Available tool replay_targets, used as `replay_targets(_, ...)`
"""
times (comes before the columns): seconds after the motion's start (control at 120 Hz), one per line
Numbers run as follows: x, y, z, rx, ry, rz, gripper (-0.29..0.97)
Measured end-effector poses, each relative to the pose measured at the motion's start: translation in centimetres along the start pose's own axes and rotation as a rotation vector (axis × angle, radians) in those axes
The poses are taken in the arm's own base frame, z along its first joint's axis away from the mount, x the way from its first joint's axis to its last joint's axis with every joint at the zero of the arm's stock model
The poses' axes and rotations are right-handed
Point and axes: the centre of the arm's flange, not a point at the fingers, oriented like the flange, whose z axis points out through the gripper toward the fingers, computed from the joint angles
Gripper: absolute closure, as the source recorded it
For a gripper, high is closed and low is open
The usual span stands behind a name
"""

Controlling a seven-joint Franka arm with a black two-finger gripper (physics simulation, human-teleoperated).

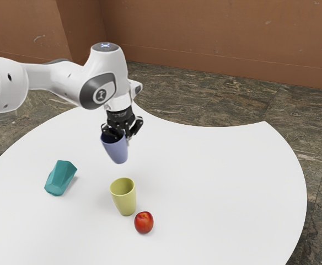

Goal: Place the left cup onto the right cup

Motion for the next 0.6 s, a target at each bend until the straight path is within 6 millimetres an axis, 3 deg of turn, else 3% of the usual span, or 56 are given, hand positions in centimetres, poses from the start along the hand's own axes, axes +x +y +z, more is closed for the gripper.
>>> replay_targets(0.358, -4.3, -0.4, -1.7, 0.028, -0.052, -0.002, 0.78)
replay_targets(0.6, -7.4, 0.8, -2.0, 0.042, -0.068, -0.001, 0.78)
